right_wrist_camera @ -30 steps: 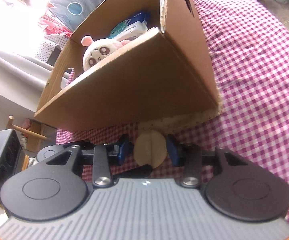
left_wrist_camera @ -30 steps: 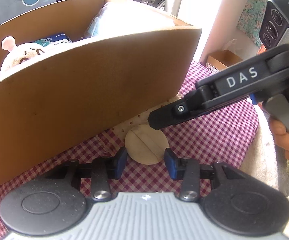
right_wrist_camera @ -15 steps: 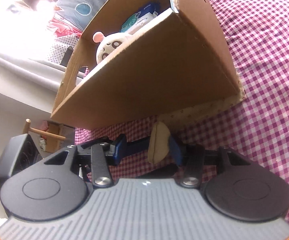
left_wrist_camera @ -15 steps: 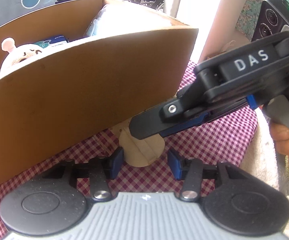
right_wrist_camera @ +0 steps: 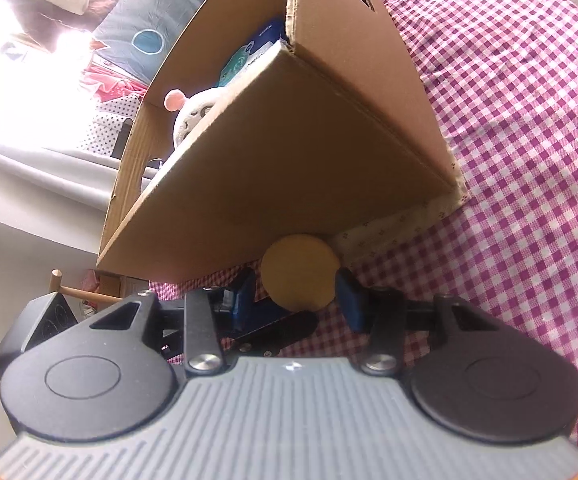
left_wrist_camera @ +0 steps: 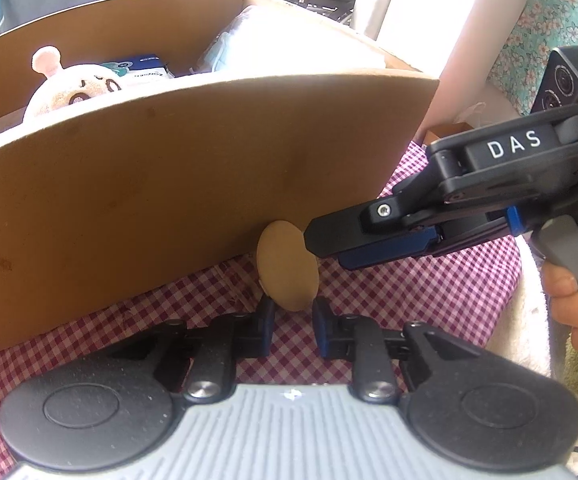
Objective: Organize soft objects
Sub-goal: 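Grasp the round wooden disc by its rim with the right tool, then lower the wooden disc into the box and open the right tool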
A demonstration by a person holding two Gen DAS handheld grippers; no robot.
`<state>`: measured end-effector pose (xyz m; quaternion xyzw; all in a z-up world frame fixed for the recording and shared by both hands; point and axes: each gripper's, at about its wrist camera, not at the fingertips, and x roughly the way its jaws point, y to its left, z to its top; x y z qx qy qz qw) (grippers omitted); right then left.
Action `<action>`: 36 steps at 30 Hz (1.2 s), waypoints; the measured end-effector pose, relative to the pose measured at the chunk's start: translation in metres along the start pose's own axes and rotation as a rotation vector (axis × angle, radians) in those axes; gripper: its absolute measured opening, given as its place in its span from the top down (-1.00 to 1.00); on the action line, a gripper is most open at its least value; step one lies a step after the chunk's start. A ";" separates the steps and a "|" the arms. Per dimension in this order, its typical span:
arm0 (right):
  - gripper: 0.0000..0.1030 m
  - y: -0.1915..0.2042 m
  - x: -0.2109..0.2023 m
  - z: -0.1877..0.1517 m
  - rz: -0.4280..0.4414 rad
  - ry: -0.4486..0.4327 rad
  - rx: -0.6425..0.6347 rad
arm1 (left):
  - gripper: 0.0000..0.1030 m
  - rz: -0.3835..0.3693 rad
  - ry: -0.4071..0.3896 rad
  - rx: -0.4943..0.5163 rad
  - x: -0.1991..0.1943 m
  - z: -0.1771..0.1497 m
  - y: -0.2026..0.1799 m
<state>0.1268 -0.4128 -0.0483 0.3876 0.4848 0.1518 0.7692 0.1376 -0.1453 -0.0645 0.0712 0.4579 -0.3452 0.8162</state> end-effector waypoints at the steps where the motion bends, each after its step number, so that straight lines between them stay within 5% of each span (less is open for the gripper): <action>1: 0.14 0.000 0.000 0.000 -0.002 -0.001 -0.002 | 0.55 0.003 0.001 0.003 0.000 0.000 -0.001; 7: 0.13 0.010 0.011 0.008 -0.035 -0.038 -0.034 | 0.41 -0.045 0.003 -0.062 0.001 0.003 0.004; 10: 0.13 0.006 0.023 0.010 -0.037 -0.032 -0.045 | 0.51 -0.057 -0.002 -0.088 0.001 0.004 0.007; 11: 0.13 0.005 0.026 0.010 -0.037 -0.028 -0.044 | 0.75 -0.060 -0.005 -0.093 0.001 0.005 0.008; 17: 0.14 0.002 0.022 0.005 0.027 -0.025 -0.014 | 0.89 -0.080 -0.023 -0.140 -0.004 0.006 0.015; 23: 0.14 0.042 -0.011 -0.002 0.136 -0.042 -0.080 | 0.89 -0.109 -0.116 -0.101 -0.056 0.008 0.008; 30: 0.12 0.113 -0.041 0.010 0.263 -0.171 -0.254 | 0.89 -0.090 -0.315 -0.063 -0.140 0.035 0.013; 36: 0.12 0.111 -0.054 0.028 0.237 -0.273 -0.260 | 0.89 -0.115 -0.305 -0.157 -0.142 0.075 0.057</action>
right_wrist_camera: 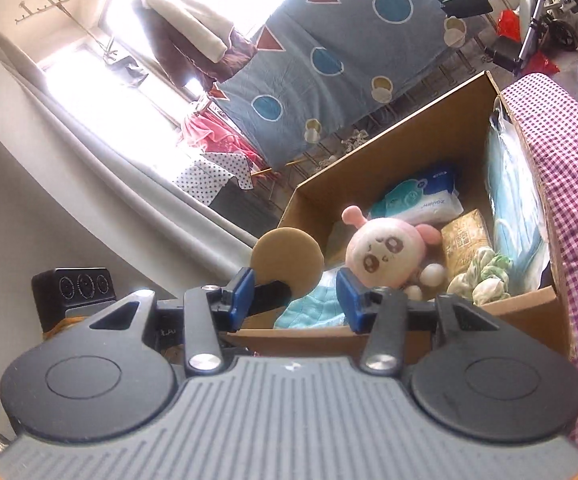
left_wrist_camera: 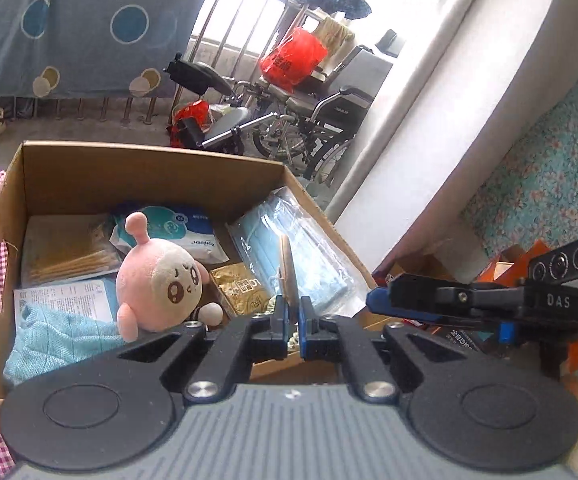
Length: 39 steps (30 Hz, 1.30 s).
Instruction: Organize soft objects
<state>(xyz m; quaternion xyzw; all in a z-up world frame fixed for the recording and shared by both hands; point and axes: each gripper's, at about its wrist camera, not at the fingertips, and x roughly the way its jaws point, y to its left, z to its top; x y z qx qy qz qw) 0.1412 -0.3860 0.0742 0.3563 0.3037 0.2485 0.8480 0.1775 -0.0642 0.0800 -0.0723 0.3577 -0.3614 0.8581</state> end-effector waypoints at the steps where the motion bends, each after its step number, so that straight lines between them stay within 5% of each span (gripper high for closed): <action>1: 0.12 -0.006 -0.003 0.001 -0.003 -0.007 0.007 | 0.89 -0.009 0.030 -0.039 0.008 0.006 0.011; 10: 0.10 -0.040 -0.006 0.003 -0.030 -0.024 0.059 | 0.89 -0.042 0.351 -0.311 0.090 0.010 0.081; 16: 0.08 -0.043 -0.010 0.007 -0.017 -0.048 0.039 | 0.84 0.005 0.473 -0.360 0.109 0.008 0.091; 20: 0.05 -0.043 -0.014 0.006 -0.021 -0.063 0.027 | 0.54 0.062 0.524 -0.347 0.117 0.005 0.092; 26: 0.01 -0.044 -0.022 0.002 -0.042 -0.072 0.032 | 0.27 0.094 0.497 -0.332 0.113 0.007 0.089; 35: -0.09 -0.029 -0.031 -0.004 -0.063 -0.092 0.002 | -0.35 0.137 0.303 -0.199 0.067 0.021 0.060; 39: -0.38 -0.015 -0.034 -0.007 -0.085 -0.109 -0.033 | -0.63 0.152 0.206 -0.155 0.037 0.024 0.041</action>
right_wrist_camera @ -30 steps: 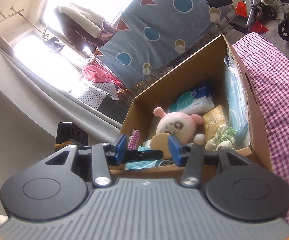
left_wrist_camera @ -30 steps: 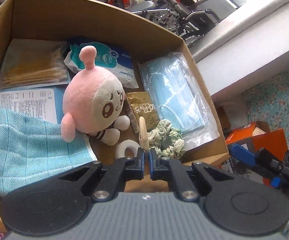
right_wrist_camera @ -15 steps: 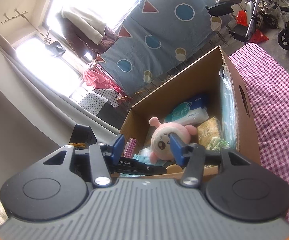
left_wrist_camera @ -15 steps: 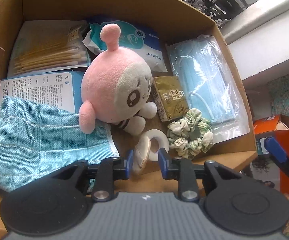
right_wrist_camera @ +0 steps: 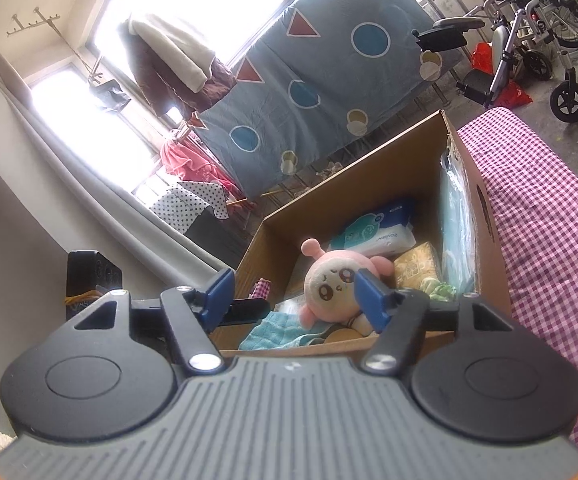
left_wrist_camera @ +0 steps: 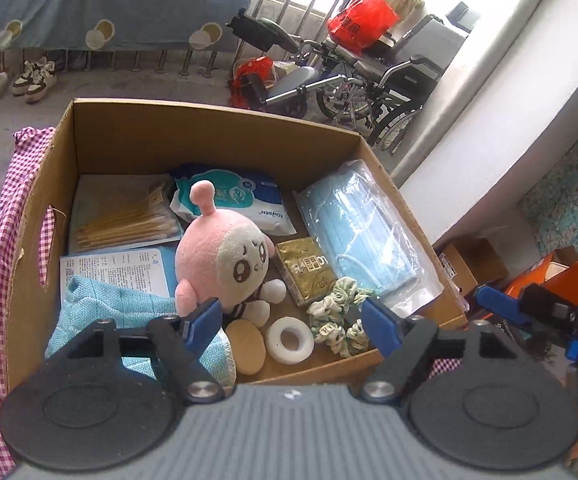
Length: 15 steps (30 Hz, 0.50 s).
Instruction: Organize soft objects
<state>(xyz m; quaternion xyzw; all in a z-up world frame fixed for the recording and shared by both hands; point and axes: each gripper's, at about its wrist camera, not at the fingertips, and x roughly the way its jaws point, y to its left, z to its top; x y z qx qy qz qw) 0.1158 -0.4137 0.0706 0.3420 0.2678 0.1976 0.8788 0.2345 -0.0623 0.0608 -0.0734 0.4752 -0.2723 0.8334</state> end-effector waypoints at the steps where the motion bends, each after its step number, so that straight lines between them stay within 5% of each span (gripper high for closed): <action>1: -0.48 0.004 -0.002 -0.001 -0.009 -0.008 -0.011 | -0.75 0.003 -0.023 0.008 -0.007 -0.002 -0.003; 5: -0.64 0.018 -0.007 -0.003 -0.048 -0.029 -0.055 | -1.00 0.078 -0.148 0.071 -0.042 -0.019 -0.023; 11: -0.98 0.038 -0.008 -0.009 -0.109 -0.036 -0.104 | -1.00 0.256 -0.275 0.146 -0.075 -0.045 -0.053; 15: -0.97 0.048 -0.005 -0.013 -0.181 -0.028 -0.147 | -1.00 0.342 -0.302 0.160 -0.080 -0.060 -0.065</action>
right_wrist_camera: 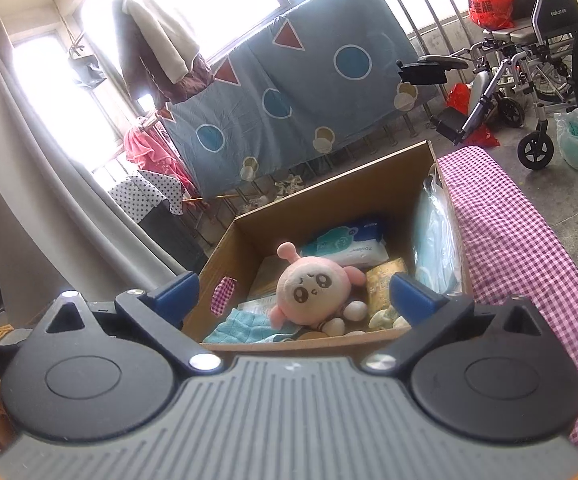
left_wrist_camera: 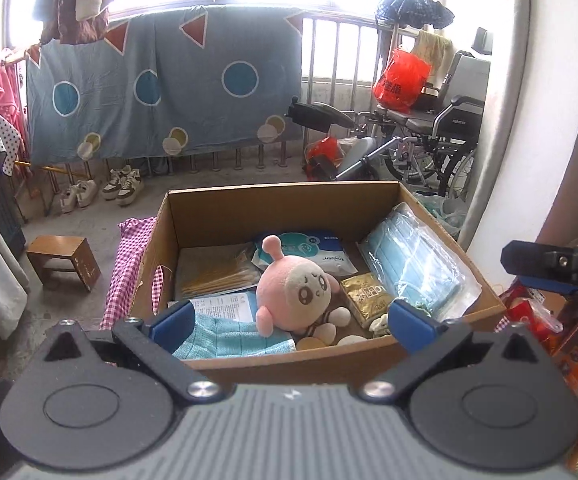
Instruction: Organize soft objects
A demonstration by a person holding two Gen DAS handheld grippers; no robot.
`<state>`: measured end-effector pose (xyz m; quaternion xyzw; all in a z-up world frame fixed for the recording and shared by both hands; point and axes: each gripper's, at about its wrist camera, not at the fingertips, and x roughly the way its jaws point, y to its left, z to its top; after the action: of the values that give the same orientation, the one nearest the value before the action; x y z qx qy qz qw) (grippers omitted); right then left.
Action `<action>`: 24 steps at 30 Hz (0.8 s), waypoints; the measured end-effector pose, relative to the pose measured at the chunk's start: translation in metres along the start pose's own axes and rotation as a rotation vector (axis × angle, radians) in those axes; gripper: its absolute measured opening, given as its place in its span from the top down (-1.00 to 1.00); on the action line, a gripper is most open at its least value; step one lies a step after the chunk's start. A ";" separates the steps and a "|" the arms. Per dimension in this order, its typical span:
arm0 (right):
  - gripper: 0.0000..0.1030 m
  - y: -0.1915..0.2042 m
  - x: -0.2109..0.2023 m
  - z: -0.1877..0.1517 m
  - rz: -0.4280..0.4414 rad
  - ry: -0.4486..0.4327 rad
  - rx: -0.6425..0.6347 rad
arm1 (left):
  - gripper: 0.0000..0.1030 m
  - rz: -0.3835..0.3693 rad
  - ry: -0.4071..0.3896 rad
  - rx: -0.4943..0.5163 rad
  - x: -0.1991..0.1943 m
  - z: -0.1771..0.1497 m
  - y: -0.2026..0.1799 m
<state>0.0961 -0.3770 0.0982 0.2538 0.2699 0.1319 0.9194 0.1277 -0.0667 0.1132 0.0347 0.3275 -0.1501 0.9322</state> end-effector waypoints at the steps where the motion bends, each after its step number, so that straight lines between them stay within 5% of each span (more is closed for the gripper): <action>1: -0.97 0.002 0.000 -0.001 -0.017 0.002 -0.011 | -1.00 0.010 -0.002 0.000 -0.002 -0.004 -0.001; 8: -0.97 0.021 0.005 -0.003 -0.134 0.018 -0.119 | -1.00 0.118 0.018 -0.042 -0.003 -0.019 -0.007; 24: -0.97 0.063 0.027 -0.017 -0.395 0.012 -0.366 | -1.00 0.206 0.021 -0.169 0.005 -0.034 0.029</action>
<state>0.1024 -0.3074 0.1085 0.0250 0.2914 -0.0018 0.9563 0.1196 -0.0349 0.0820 -0.0091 0.3433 -0.0252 0.9389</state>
